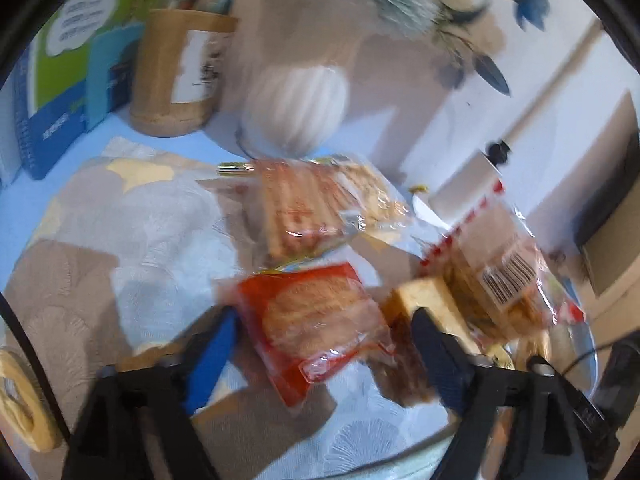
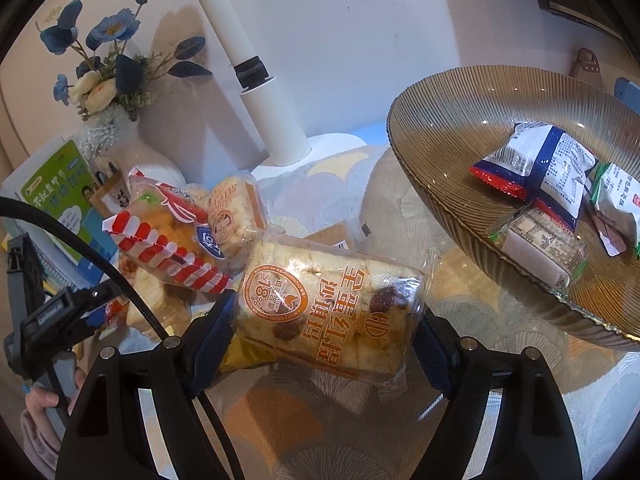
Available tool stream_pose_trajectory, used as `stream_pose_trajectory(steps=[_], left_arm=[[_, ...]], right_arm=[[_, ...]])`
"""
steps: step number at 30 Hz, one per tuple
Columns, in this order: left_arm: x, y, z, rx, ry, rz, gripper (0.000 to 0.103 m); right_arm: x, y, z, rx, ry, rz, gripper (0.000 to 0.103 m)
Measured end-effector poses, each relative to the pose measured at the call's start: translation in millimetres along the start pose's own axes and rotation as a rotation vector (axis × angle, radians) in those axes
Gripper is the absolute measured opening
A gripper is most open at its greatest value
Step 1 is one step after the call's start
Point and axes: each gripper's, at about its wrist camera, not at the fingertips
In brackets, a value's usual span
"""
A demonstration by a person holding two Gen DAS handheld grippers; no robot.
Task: Organize snacks
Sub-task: 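Grasp the red-wrapped bread pack with the left tool while the right tool grasps the cream bread pack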
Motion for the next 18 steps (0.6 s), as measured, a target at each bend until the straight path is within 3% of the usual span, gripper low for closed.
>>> stream_pose_trajectory(steps=[2,7,11,18], left_arm=[[-2,1,-2,0.002,0.006,0.006,0.056],[-13,-3,10,0.081,0.025,0.061,0.048],[-32,-3,21,0.144,-0.011,0.146,0.048],[-61,5,27,0.194,0.033,0.257,0.048]], right_arm=[[1,0,1,0.004,-0.001,-0.003,0.081],[-1,0,1,0.004,-0.002,0.008,0.081],[-10,-2,2,0.031,0.036,0.03,0.081],[-36,-11,0,0.089,0.104,0.05,0.081]])
Point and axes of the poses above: each gripper's, at about its wrist camera, not at the fingertips, and x roughly the way its jaws point, z to its right, y to its top, and after that the axes turned 14 degrees about z, right-handed
